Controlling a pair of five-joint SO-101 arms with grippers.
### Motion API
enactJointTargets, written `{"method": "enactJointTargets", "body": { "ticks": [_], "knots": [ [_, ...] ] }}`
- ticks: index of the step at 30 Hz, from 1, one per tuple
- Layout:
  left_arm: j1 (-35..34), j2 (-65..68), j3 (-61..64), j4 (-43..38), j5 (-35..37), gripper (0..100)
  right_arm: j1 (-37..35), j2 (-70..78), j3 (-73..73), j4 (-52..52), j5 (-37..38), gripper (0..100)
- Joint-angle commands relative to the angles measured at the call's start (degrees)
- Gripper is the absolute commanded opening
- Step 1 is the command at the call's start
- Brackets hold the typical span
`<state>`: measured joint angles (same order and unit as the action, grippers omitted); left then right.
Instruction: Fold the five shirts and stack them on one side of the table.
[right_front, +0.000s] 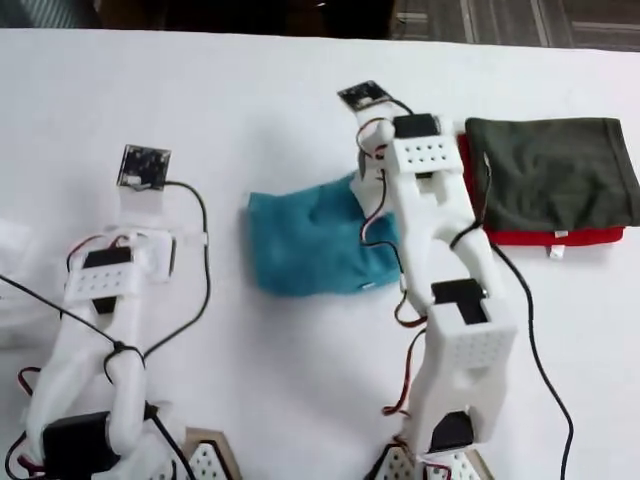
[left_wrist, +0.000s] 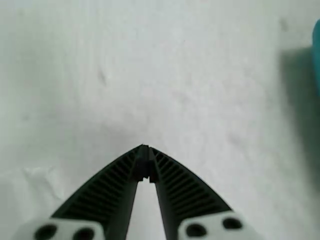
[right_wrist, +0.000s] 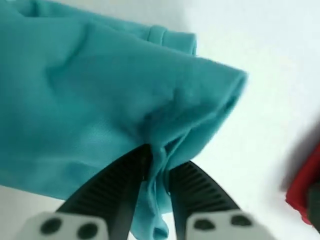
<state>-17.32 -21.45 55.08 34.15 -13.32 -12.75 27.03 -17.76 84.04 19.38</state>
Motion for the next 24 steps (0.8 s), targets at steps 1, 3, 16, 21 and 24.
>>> {"method": "enactJointTargets", "body": {
  "ticks": [1, 3, 16, 21, 24],
  "knots": [
    [-0.35, -0.26, -0.22, -0.88, 0.7, 3, -1.63, 0.4, -0.18, -0.57, -0.44, 9.1],
    [-0.35, -0.26, -0.22, -0.88, 0.7, 3, -1.45, 0.4, -0.26, -1.71, -0.18, 10.8],
    [-0.35, -0.26, -0.22, -0.88, 0.7, 3, -1.98, -8.75, -2.64, 8.4, -6.24, 27.8],
    [-0.35, -0.26, -0.22, -0.88, 0.7, 3, -5.85, -8.66, 5.01, 2.07, -8.79, 27.9],
    [-0.35, -0.26, -0.22, -0.88, 0.7, 3, -6.02, -8.57, 10.99, -4.26, -9.85, 28.3]
  ]
}}
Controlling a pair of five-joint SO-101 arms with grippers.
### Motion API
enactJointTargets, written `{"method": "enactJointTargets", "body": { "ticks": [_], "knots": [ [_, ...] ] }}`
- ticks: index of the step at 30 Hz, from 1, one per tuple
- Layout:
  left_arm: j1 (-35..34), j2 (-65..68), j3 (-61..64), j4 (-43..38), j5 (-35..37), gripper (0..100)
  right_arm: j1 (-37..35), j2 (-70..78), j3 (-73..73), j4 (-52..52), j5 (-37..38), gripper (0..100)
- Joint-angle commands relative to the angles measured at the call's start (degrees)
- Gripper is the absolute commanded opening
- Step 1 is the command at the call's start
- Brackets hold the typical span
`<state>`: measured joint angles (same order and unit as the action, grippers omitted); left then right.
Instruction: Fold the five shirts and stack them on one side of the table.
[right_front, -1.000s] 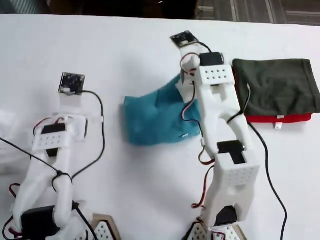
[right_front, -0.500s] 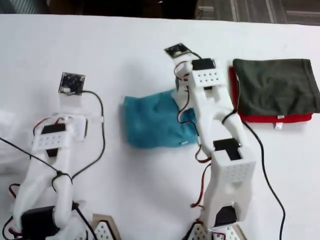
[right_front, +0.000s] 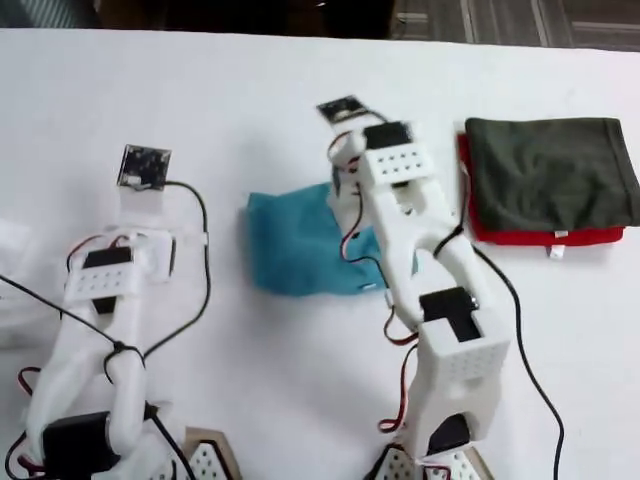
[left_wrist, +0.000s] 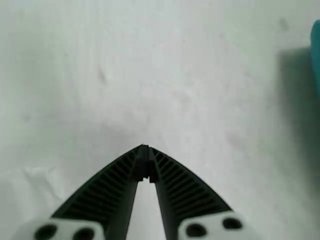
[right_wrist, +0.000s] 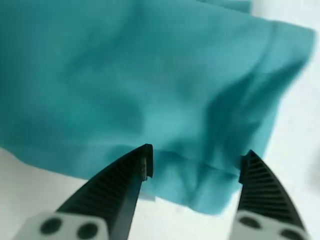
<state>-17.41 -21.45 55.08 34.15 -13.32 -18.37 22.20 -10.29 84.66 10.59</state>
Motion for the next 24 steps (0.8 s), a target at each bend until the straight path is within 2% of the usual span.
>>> {"method": "enactJointTargets", "body": {
  "ticks": [1, 4, 8, 18, 24],
  "knots": [
    [-0.26, -0.26, -0.22, -0.88, 0.7, 3, -0.22, -3.74, 5.19, -6.73, -0.97, 28.3],
    [-0.26, -0.26, -0.13, -0.88, 0.7, 3, 0.4, -3.74, 8.97, -11.56, -0.79, 28.5],
    [-0.26, -0.26, 0.4, -0.97, 0.7, 3, 1.89, -1.71, 10.29, -14.29, -0.62, 33.6],
    [-0.26, -0.26, 0.31, -0.97, 0.7, 3, 1.98, 8.13, 9.67, -14.46, 0.62, 33.7],
    [-0.26, -0.35, 0.31, -0.97, 0.7, 3, 1.1, 9.01, 3.16, -9.71, 0.62, 33.7]
  ]
}}
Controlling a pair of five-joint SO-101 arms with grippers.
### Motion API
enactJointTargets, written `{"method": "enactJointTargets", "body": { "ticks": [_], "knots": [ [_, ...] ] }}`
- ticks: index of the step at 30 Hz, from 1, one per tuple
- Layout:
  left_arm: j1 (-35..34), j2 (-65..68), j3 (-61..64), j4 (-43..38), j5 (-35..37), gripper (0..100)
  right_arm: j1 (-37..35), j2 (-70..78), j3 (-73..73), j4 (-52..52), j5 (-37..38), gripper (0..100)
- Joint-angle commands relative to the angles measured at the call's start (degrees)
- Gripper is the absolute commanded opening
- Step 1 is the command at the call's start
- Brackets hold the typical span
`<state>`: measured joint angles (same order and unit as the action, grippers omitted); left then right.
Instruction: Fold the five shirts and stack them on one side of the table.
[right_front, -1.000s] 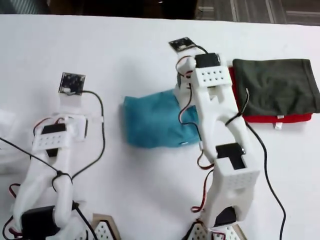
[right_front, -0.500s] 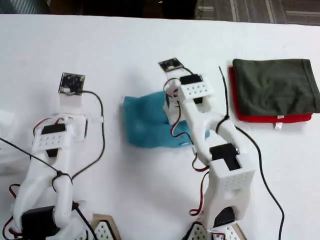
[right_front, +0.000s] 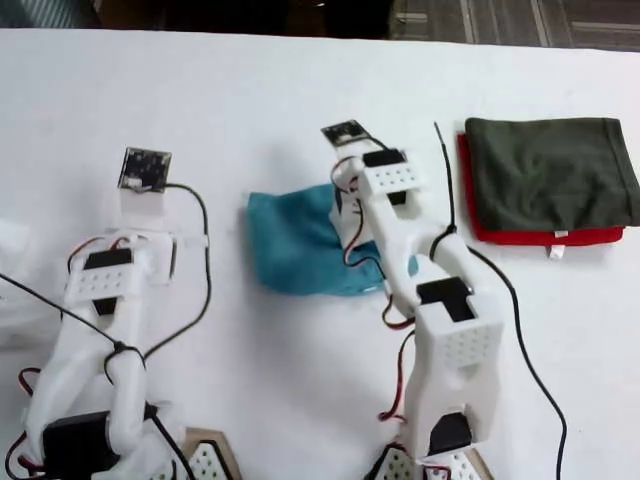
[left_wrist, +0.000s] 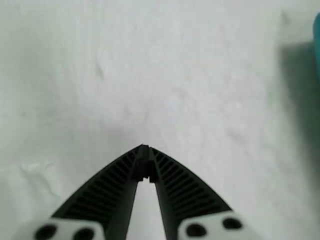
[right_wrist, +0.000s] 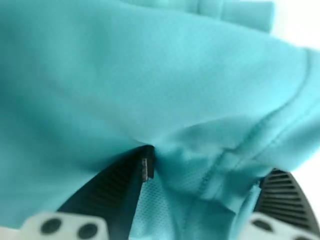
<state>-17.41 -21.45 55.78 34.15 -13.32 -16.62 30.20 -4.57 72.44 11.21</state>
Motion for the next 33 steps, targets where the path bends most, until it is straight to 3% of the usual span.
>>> {"method": "enactJointTargets", "body": {
  "ticks": [1, 4, 9, 14, 20, 22, 25, 26, 33],
  "knots": [
    [-0.26, -0.35, -0.4, -0.97, 0.7, 3, -1.19, 1.27, -3.34, 4.0, 0.44, 33.7],
    [-0.26, -0.44, -0.4, -1.49, 0.7, 3, -3.47, 4.62, -6.95, 9.8, 1.58, 30.8],
    [-0.26, -0.44, -0.13, -2.55, 0.7, 3, -6.9, 16.48, -18.9, 19.82, 7.74, 14.6],
    [-0.35, -0.53, -0.04, -2.55, 0.7, 3, -6.46, 26.33, -35.78, 28.88, 5.71, 23.1],
    [-0.53, -0.62, -0.04, -2.55, 0.7, 3, -6.73, 28.79, -40.79, 28.88, 3.43, 27.1],
    [-0.53, -0.7, -0.04, -2.55, 0.7, 3, -6.73, 29.05, -40.79, 28.88, 4.75, 20.5],
    [-0.53, -0.7, -0.04, -2.55, 0.7, 3, -7.43, 28.97, -39.82, 28.88, 10.02, 0.0],
    [-0.53, -0.7, -0.04, -2.55, 0.7, 3, -7.78, 28.79, -38.95, 28.88, 10.2, 3.5],
    [-0.53, -0.7, -0.04, -2.55, 0.7, 3, -5.93, 26.33, -38.51, 28.88, 10.11, 2.1]
  ]
}}
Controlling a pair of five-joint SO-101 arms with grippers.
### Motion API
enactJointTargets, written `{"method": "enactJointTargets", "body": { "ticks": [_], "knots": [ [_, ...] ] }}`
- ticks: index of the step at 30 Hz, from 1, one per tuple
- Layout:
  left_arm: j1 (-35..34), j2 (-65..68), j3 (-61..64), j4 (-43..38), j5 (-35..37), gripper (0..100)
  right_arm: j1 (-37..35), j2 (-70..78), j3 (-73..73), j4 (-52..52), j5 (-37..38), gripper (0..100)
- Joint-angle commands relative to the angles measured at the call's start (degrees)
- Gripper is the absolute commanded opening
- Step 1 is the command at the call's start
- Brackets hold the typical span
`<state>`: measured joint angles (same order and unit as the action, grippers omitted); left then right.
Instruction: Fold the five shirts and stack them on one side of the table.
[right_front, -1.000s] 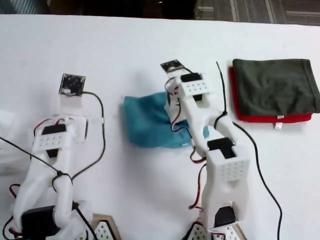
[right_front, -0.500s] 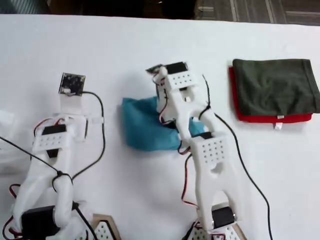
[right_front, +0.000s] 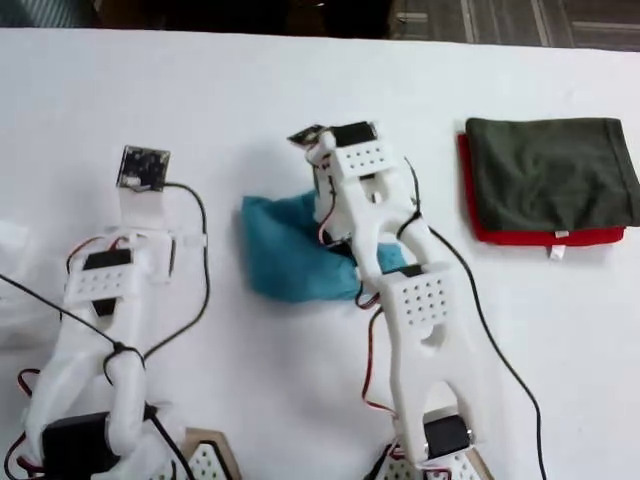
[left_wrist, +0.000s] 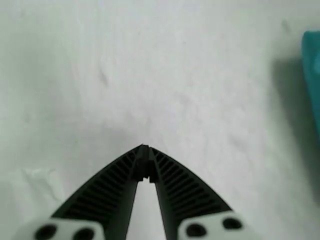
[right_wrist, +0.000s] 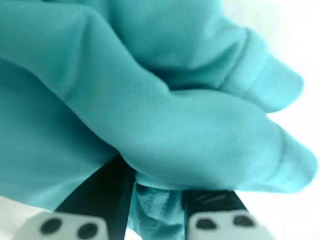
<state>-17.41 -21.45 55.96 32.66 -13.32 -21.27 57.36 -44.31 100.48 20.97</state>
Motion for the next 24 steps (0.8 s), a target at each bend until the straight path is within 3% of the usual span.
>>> {"method": "enactJointTargets", "body": {
  "ticks": [1, 17, 24],
  "knots": [
    [-0.53, -0.7, -0.22, -1.05, 0.7, 3, -0.4, -2.24, 1.23, 0.84, 0.44, 2.1],
    [-0.44, -0.44, -0.31, -1.14, 0.7, 3, 7.16, -35.21, 3.25, 0.84, 0.7, 2.1],
    [-0.44, -0.35, -0.31, -1.14, 0.7, 3, 12.18, -43.03, 7.38, 0.84, 9.32, 2.1]
  ]
}}
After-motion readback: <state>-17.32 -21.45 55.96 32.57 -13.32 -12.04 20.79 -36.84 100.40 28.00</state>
